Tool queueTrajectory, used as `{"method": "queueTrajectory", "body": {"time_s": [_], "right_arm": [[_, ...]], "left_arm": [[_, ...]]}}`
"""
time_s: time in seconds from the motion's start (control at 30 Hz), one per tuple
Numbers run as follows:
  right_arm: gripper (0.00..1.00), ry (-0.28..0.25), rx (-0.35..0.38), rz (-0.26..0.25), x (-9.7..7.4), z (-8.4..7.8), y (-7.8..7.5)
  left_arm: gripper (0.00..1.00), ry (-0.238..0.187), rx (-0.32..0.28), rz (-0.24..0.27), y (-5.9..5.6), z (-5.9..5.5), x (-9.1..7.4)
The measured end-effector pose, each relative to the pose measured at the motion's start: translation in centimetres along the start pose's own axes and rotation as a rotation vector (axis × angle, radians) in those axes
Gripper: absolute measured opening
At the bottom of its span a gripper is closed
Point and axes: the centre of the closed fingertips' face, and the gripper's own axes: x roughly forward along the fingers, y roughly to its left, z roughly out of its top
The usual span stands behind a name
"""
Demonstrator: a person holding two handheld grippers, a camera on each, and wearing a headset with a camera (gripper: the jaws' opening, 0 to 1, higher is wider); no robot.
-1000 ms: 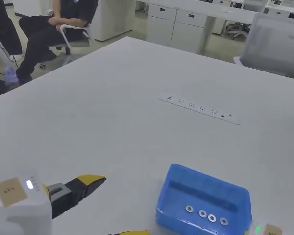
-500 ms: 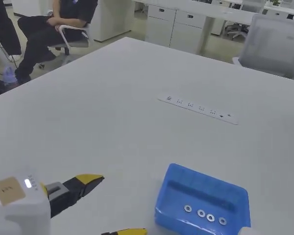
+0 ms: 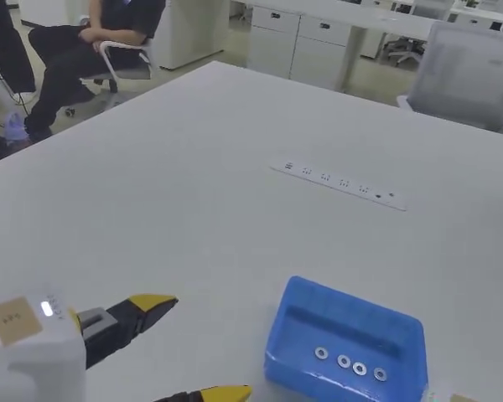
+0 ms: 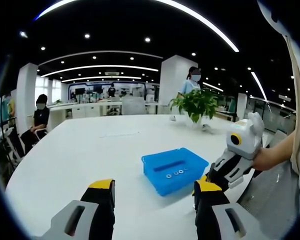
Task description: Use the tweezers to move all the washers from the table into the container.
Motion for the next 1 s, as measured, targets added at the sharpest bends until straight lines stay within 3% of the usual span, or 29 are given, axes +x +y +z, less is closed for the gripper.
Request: {"method": "queueTrajectory", "body": {"time_s": [0.13,0.37,0.7,1.0], "right_arm": [[0.03,-0.081,0.091,-0.006,-0.9,1.4,-0.5],[0.03,-0.149,0.146,-0.020,-2.0,3.1,-1.2],[0.03,-0.185,0.124,-0.030,-2.8,5.1,-1.6],[0.03,-0.224,0.099,-0.067,-3.3,7.3,-3.6]], "left_arm": [[0.64,0.001,0.001,0.001,0.0,0.0,0.0],[0.63,0.002,0.003,-0.003,0.0,-0.1,0.1],[0.64,0.000,0.001,-0.004,0.0,-0.1,0.1],[0.63,-0.001,0.001,-0.007,-0.1,-0.1,0.0]]}}
